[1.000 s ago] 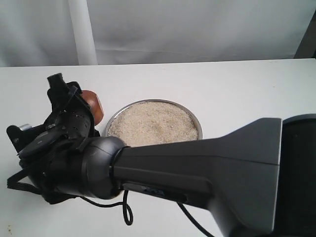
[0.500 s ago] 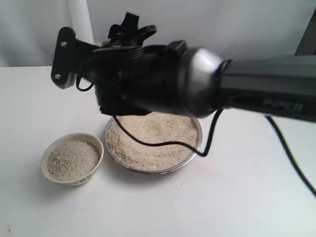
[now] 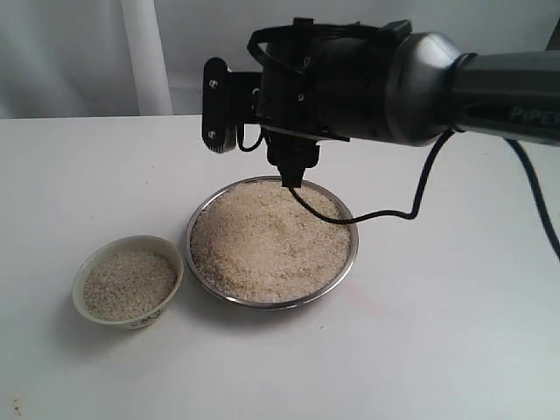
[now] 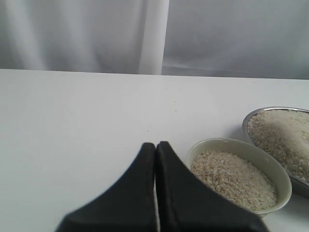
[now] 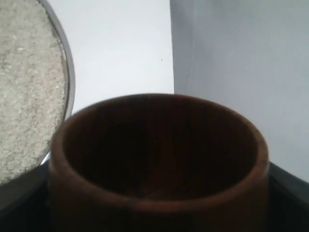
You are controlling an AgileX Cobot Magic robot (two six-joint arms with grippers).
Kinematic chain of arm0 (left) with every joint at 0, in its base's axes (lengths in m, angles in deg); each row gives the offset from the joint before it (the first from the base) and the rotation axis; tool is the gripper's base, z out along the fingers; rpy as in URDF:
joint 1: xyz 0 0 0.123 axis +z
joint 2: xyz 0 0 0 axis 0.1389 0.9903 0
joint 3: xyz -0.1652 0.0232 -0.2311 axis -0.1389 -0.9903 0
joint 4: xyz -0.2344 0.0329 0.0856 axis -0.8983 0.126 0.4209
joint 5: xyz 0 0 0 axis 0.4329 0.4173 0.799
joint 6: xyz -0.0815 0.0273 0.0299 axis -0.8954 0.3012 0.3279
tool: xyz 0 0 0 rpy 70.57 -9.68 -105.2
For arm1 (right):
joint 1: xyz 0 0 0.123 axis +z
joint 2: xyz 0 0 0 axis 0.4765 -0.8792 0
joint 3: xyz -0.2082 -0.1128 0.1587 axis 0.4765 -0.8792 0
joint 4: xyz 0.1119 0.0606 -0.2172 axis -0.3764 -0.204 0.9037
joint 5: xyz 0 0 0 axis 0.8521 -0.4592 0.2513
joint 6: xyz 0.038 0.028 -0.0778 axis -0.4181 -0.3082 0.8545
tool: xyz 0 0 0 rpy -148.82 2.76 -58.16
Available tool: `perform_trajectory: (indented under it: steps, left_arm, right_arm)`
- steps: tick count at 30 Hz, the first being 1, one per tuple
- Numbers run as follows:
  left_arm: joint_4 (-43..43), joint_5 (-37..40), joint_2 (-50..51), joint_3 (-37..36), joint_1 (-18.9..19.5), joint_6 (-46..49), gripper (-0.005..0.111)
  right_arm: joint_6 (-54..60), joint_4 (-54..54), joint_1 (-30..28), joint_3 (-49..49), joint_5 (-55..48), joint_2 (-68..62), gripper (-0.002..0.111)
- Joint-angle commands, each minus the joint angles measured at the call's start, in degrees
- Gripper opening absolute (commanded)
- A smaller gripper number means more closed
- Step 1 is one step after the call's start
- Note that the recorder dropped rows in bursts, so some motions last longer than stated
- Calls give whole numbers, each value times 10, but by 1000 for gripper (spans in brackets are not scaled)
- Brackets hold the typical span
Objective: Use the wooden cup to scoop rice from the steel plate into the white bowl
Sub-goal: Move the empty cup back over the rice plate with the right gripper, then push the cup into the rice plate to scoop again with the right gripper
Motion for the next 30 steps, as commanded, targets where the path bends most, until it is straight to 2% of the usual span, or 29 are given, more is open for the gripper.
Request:
perform_trajectory:
  steps: [1, 10, 30]
  left_arm:
    - [-3, -3, -2, 2, -2, -3, 0]
    - [-3, -3, -2, 2, -2, -3, 0]
    - [-3, -3, -2, 2, -2, -2, 0]
  right_arm:
    - [34, 42, -3, -2, 3, -28, 0]
    - [35, 162, -3, -2, -30, -113, 0]
    - [37, 193, -8, -2, -56, -191, 0]
